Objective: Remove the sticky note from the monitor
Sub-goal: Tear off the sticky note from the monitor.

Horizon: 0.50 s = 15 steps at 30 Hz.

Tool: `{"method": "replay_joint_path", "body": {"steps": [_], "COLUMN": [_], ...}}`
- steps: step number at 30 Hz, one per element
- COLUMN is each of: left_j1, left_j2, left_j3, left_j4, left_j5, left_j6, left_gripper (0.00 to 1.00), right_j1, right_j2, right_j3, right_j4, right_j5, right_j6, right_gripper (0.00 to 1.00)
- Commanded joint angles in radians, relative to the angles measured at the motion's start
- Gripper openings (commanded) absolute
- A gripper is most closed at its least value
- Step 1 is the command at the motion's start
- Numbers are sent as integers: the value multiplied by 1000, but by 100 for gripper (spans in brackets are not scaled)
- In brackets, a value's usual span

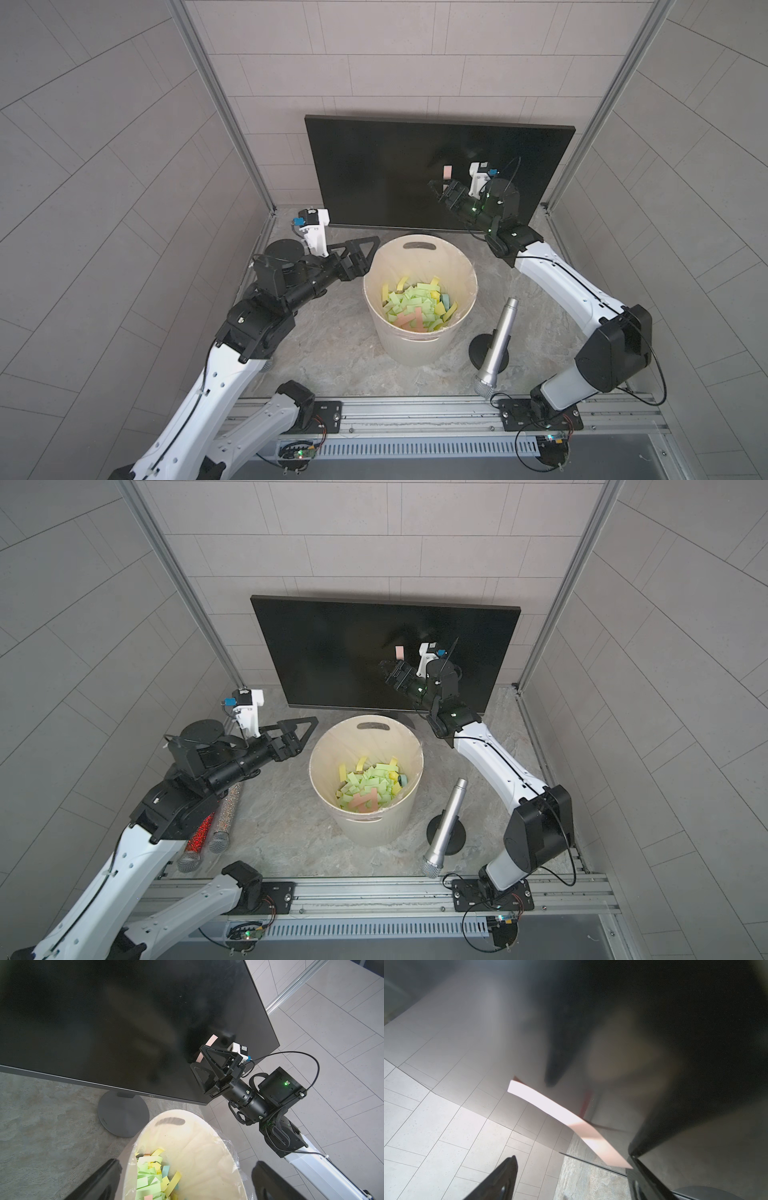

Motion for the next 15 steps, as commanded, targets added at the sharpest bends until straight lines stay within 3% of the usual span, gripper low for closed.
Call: {"method": "replay_joint_path", "body": {"steps": [1,15], "left_j1": [11,24], "left_j2": [-11,-12], "left_j3": [-13,-6], "left_j4": [17,19], "left_j5": [19,31], "left_j6": [12,8], "left_gripper": [100,100], "right_j1": [-7,-25], "right_j2": [8,-8], "right_j3": [41,55], "right_j4": [34,24], "right_j5": [41,61], "right_j6": [-1,9], "right_gripper": [81,76]}}
